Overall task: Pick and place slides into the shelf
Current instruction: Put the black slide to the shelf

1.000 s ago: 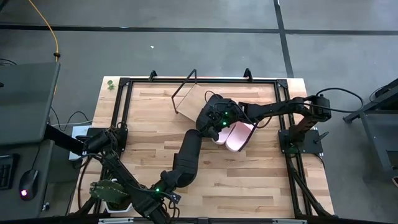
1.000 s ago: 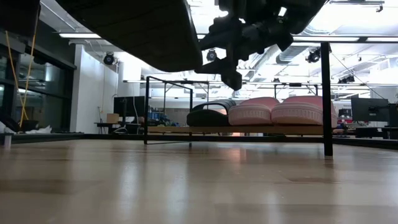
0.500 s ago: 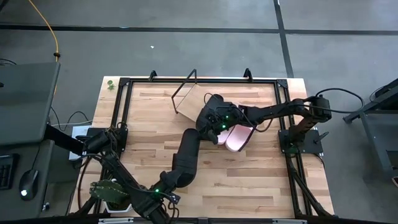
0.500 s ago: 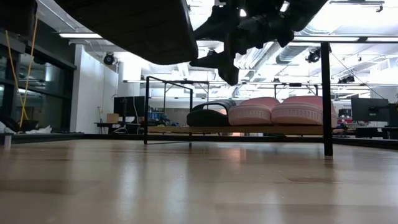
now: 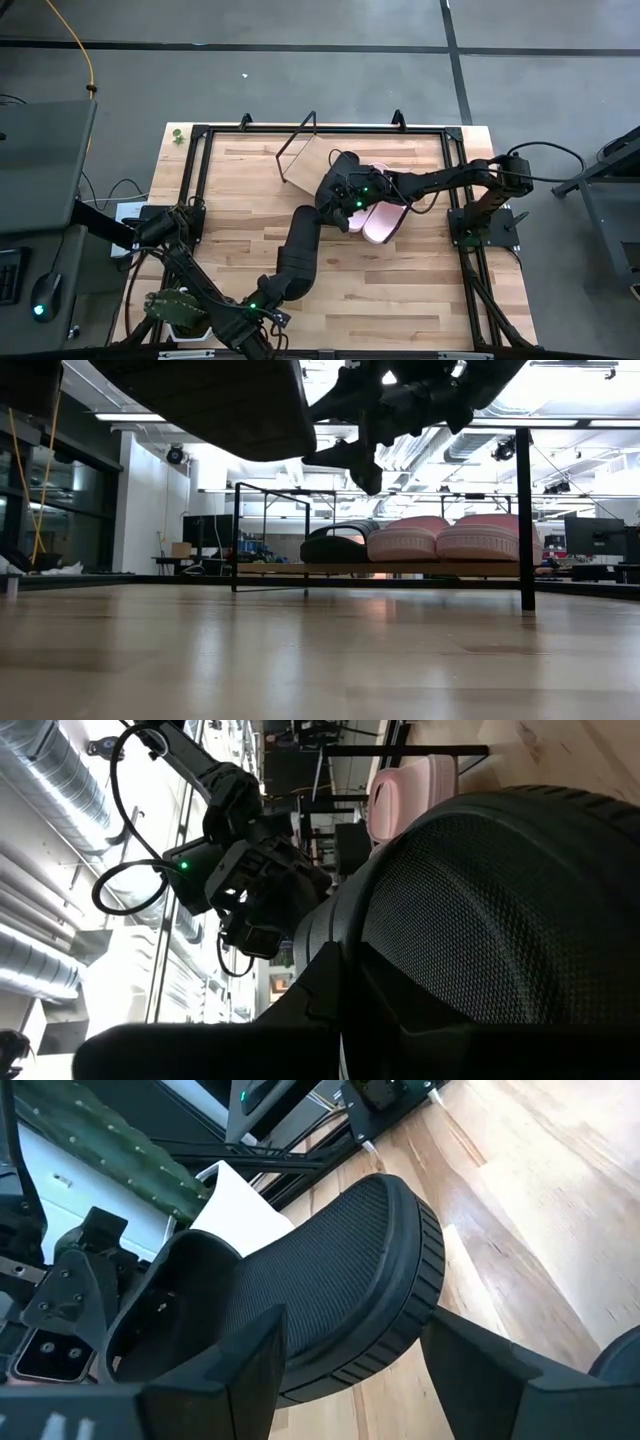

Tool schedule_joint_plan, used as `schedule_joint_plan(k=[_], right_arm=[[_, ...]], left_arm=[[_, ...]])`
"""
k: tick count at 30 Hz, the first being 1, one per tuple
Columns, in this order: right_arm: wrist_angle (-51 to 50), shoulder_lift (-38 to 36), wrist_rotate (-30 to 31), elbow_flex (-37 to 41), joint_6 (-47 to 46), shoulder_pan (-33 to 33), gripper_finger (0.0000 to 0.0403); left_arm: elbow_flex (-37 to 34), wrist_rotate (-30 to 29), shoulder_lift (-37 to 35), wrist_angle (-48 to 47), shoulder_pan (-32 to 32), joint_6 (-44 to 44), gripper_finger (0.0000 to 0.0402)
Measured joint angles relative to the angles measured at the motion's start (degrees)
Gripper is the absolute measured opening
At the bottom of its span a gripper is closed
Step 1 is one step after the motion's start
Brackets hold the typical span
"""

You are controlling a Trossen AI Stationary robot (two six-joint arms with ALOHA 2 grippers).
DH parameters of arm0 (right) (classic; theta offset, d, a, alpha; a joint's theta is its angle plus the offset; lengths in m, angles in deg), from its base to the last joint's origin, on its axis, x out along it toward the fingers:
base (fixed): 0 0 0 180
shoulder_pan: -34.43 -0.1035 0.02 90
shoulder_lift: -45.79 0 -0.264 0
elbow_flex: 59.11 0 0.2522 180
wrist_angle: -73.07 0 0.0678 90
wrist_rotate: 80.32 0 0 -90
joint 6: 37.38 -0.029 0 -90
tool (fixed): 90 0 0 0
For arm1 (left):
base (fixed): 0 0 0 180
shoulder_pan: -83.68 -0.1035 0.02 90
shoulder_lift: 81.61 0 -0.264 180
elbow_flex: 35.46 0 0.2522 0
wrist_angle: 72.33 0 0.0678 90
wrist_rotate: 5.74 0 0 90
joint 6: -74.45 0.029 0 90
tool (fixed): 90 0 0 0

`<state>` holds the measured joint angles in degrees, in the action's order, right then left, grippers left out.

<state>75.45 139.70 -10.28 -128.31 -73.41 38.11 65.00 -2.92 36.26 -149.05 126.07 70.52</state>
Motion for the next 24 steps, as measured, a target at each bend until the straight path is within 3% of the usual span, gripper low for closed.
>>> schedule_joint_plan(k=[17, 24], right_arm=[[6.8, 4.8, 0.0, 0.0, -1.3, -0.7, 0.0215], [9.6, 4.9, 0.3, 0.0, 0.0, -0.7, 0.0162]], left_arm=[[0.0, 0.0, 0.0, 2.8, 0.0, 2.2, 0.0001], [0.0, 0.0, 0.0, 3.0, 0.0, 2.7, 0.0001]])
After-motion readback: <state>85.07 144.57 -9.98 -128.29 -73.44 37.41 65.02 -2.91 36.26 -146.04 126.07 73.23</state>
